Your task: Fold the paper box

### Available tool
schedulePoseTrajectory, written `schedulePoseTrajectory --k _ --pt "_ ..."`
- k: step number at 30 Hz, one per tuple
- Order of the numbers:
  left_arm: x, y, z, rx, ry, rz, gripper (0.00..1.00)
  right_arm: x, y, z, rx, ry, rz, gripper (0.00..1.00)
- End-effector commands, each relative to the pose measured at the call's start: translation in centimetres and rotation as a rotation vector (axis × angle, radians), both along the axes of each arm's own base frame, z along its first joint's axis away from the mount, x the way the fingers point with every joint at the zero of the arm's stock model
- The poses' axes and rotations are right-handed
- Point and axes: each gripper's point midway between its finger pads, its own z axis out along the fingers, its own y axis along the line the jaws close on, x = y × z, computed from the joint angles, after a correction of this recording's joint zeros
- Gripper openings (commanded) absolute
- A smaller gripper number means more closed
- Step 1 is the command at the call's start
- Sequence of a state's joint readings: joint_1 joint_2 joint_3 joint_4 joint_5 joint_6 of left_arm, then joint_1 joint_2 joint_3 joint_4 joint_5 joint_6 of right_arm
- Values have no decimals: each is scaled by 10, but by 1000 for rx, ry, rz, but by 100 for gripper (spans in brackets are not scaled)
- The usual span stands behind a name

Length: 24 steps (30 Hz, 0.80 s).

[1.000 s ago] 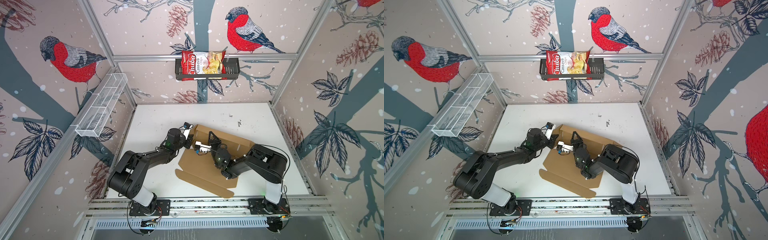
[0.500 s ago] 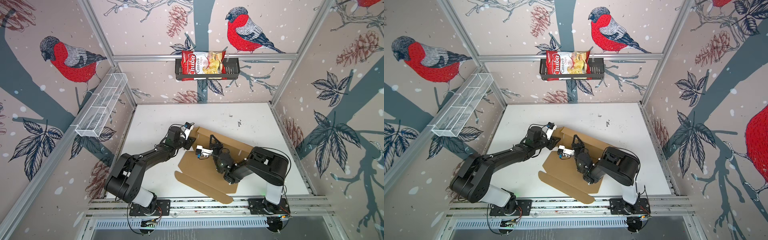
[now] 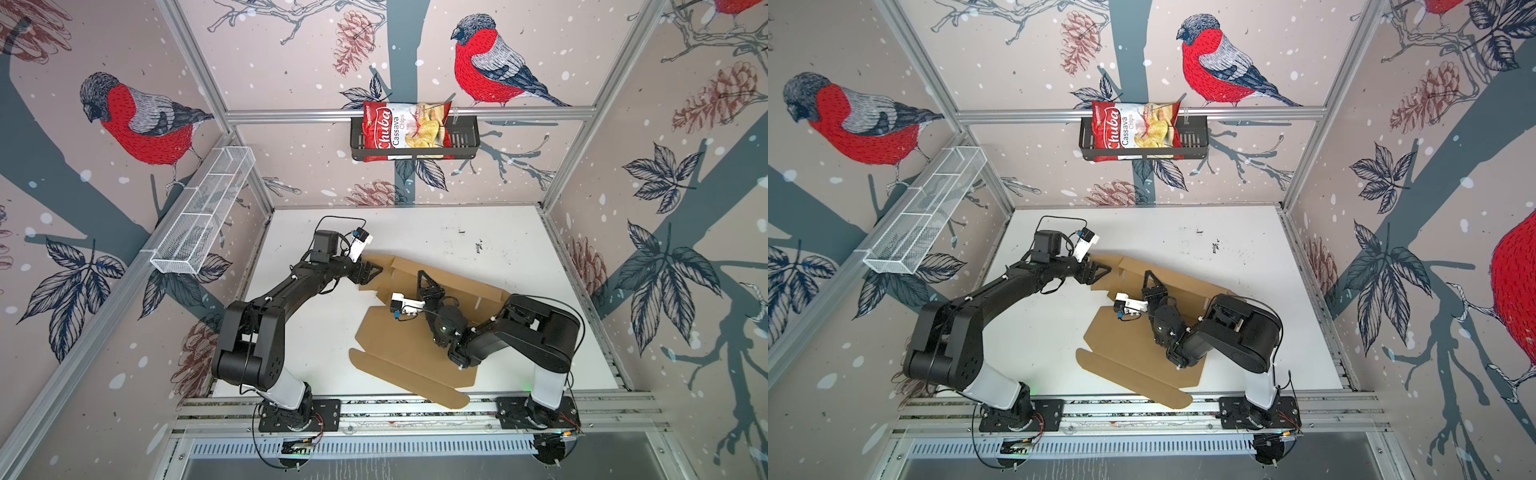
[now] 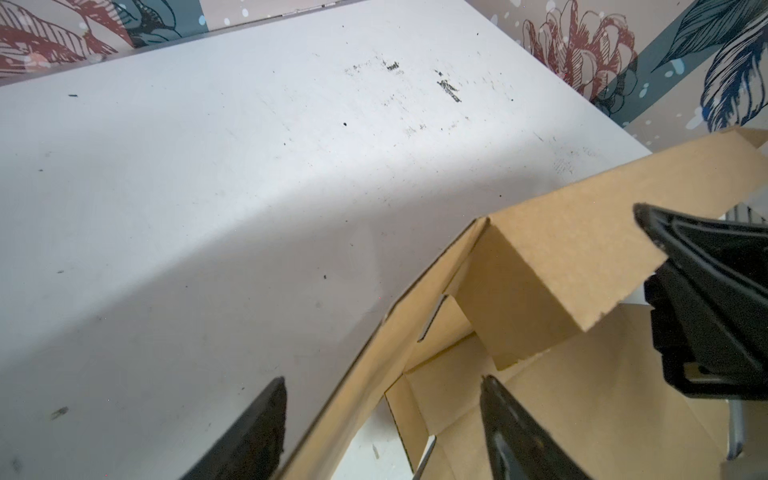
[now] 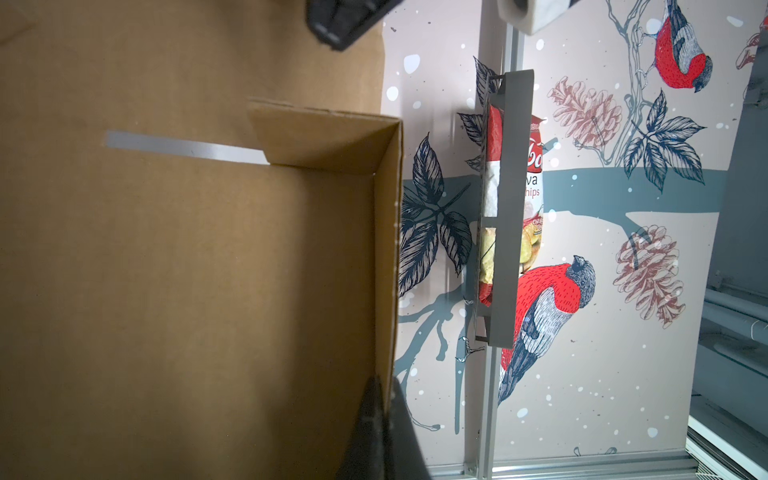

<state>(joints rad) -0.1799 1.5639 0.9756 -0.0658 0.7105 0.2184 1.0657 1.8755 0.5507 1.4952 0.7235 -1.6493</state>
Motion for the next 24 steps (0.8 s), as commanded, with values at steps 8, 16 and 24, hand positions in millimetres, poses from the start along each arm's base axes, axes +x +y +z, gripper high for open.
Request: schedulePoseTrajectory --k 8,16,24 --pt "35 72 75 -199 -172 153 69 -1 2 -12 -33 35 21 0" --pt "84 104 -3 -55 25 261 65 1 2 -6 -16 27 23 0" --pt "50 45 -53 24 140 26 68 1 -1 -1 -6 25 20 0"
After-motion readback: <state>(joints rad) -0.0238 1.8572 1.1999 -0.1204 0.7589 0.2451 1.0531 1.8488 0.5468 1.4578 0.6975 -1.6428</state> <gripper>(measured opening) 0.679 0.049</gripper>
